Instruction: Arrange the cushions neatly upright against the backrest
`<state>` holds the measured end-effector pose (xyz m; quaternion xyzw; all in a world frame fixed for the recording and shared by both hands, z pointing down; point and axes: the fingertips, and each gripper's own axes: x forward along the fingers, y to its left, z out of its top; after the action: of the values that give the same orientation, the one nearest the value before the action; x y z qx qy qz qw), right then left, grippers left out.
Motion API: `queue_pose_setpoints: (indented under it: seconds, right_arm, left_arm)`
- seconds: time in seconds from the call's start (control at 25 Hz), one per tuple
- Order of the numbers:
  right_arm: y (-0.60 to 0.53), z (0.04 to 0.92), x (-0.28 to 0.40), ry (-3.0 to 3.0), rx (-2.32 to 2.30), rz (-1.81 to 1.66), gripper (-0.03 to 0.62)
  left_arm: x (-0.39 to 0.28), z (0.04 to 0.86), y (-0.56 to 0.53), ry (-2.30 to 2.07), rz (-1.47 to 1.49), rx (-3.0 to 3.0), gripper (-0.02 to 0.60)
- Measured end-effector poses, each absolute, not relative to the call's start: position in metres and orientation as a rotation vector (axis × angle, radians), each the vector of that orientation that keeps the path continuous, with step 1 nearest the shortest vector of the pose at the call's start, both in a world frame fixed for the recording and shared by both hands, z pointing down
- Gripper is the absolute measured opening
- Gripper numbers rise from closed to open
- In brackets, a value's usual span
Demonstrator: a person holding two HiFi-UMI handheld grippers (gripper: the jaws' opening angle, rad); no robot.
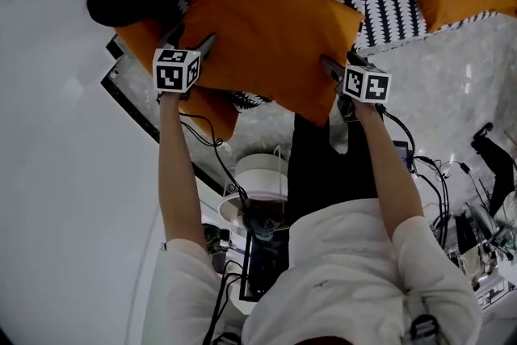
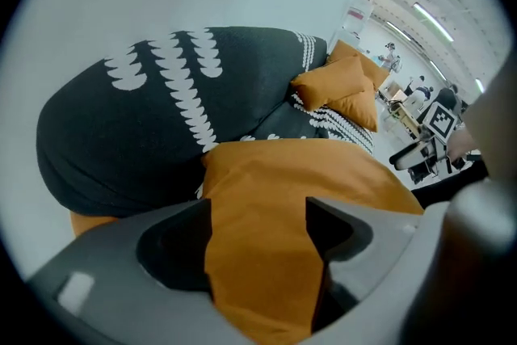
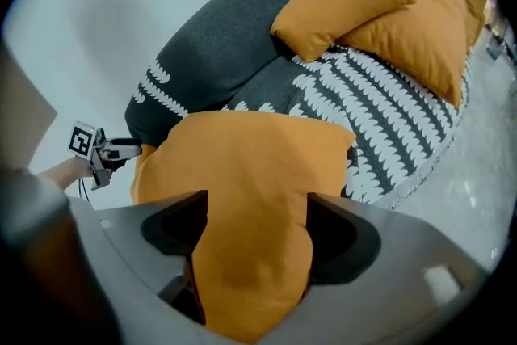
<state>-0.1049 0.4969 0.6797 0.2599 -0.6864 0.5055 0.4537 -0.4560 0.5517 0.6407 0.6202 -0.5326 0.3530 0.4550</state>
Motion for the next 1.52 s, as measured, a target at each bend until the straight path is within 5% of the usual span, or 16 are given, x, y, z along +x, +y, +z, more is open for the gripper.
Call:
queue_pose_setpoints:
  seconds: [0.56,0.84,1.16,1.52]
  right_arm:
    - [0.495,0.714,-0.092,-1.57,0.72,1.303,0.339]
    - [0.495,0.712,-0.097,-1.594,0.71,1.246,0.236]
    - [0.499,0.723,-0.095,-1.627,0.631,1.149,0.104]
    - [0.502,0.704,-0.091,-1.687,0.618,1.116,0.034]
  left_arm:
    - [-0.472,0.698,0.555,-1.176,0.901,1.399,0.334]
    - [-0.464,0.701,0.555,-1.176,0.924,1.451,0.243]
    - [-0.457,0.714,0.559,-1.207,1.005,1.466,0.07]
    - [-0.45,0.689,0.558,-1.267,0.855,1.461,0.017]
